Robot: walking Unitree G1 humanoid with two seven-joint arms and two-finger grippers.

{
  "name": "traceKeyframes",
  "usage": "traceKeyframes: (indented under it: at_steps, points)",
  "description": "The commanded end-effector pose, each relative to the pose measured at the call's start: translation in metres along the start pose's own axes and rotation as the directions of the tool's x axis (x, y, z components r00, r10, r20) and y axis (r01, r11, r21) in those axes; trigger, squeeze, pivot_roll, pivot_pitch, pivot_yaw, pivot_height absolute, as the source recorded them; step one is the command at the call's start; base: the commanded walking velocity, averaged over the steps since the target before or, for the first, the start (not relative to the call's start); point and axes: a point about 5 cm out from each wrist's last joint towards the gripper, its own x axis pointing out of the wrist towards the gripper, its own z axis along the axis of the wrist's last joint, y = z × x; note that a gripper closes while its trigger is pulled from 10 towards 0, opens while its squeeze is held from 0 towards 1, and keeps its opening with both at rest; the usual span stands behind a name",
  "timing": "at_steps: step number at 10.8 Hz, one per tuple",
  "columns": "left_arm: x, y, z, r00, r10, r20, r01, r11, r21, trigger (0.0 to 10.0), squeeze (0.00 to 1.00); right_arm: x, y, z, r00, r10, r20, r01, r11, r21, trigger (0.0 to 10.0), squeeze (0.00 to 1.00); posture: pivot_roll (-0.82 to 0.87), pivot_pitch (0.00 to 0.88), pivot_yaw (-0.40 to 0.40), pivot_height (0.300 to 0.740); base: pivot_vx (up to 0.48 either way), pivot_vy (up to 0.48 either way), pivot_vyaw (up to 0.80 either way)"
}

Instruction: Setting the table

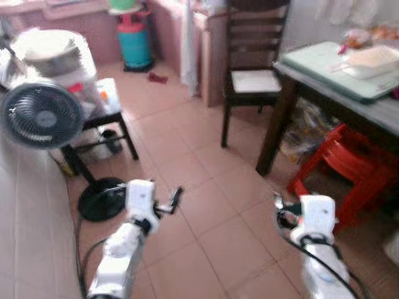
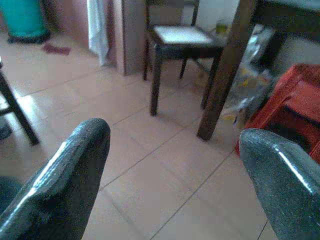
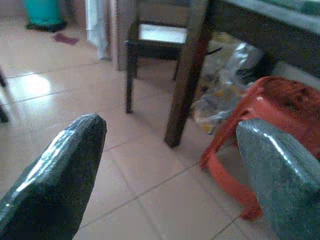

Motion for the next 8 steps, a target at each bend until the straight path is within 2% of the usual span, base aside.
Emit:
traceKeyframes:
  at_steps: [1,4,8]
  points:
    - [0.0009,0.0014,0.0009,1.0,0.005,-0.003,-0.005,1.0,0.0,10.0,0.0,0.001,-0.0023,0.0013,1.0,-0.007,0.004,0.007,1.0,-0.004,10.0,0.0,-0.07,0.115,0.081,0.74,0.274,0.0,0.0]
    - [0.0007,0.0015,-0.0006,1.0,0.0,-0.01,0.0,1.0,0.004,10.0,0.0,0.0027,-0.0005,0.0019,1.0,-0.004,0.007,0.004,1.0,-0.004,10.0,0.0,-0.07,0.116,0.083,0.74,0.294,0.0,0.0]
    - [0.0018,-0.0003,-0.0015,1.0,-0.01,-0.018,0.011,1.0,0.006,10.0,0.0,0.003,-0.0005,0.0019,1.0,-0.004,0.006,0.004,1.0,-0.007,10.0,0.0,-0.07,0.121,0.085,0.74,0.328,0.0,-0.76]
